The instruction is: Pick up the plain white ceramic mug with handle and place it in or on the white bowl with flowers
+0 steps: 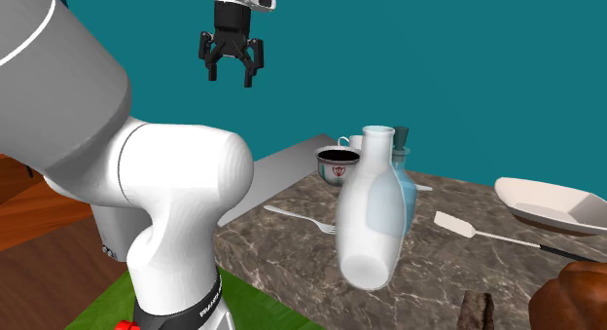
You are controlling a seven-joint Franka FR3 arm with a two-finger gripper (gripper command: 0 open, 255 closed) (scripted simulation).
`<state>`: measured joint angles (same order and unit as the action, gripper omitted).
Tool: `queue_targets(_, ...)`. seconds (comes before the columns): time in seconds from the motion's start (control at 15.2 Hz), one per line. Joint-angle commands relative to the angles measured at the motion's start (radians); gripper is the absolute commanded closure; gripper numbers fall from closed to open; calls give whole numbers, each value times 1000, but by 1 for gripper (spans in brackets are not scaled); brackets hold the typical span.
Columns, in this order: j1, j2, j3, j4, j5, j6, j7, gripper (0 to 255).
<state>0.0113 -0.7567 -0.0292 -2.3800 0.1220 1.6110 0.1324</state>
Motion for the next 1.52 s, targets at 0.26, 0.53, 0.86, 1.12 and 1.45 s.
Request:
queue_targets(0.26,-25,66,-57,-21,-44,101,-75,0)
queue_targets(0.53,-48,151,-114,-22,-77,203,-148,0)
queue_targets(0.86,-68,279,-186,7,-99,326,-240,0)
queue_targets(1.12,-78,396,-243,52,-95,415,-316,0)
queue_targets(1.45,-87,556,-310,138,-57,508,-421,0)
